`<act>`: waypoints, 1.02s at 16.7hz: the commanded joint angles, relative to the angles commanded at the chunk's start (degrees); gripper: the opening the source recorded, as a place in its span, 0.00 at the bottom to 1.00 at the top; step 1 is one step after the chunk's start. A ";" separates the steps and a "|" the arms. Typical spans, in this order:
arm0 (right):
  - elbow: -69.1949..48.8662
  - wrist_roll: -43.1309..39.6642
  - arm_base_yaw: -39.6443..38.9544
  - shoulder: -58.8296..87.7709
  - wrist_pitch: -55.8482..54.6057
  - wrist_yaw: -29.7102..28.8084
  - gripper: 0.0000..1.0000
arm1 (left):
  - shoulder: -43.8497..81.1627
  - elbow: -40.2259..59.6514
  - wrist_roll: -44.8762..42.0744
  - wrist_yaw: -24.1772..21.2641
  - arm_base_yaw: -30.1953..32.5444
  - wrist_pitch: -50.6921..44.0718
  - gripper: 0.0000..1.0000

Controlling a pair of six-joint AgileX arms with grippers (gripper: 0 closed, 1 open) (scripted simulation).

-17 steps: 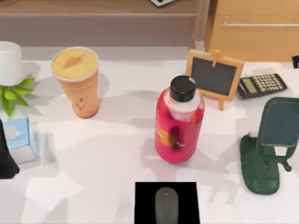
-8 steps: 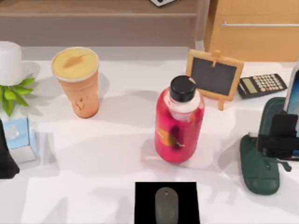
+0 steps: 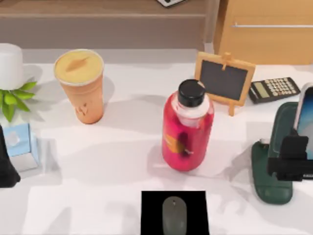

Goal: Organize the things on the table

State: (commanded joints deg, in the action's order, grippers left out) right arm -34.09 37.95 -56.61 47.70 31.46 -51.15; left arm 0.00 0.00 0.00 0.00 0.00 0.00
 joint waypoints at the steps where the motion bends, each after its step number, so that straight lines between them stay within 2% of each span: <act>1: 0.01 -0.01 -0.02 -0.04 -0.13 0.04 0.00 | 0.00 0.00 0.00 0.00 0.00 0.00 1.00; 9: 3.19 -4.64 1.61 -3.44 -7.66 1.55 0.00 | 0.00 0.00 0.00 0.00 0.00 0.00 1.00; 17: 4.48 -11.11 11.84 6.33 -19.42 8.94 0.00 | 0.00 0.00 0.00 0.00 0.00 0.00 1.00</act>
State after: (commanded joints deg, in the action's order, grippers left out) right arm -29.61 26.84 -44.77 54.03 12.04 -42.21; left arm 0.00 0.00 0.00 0.00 0.00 0.00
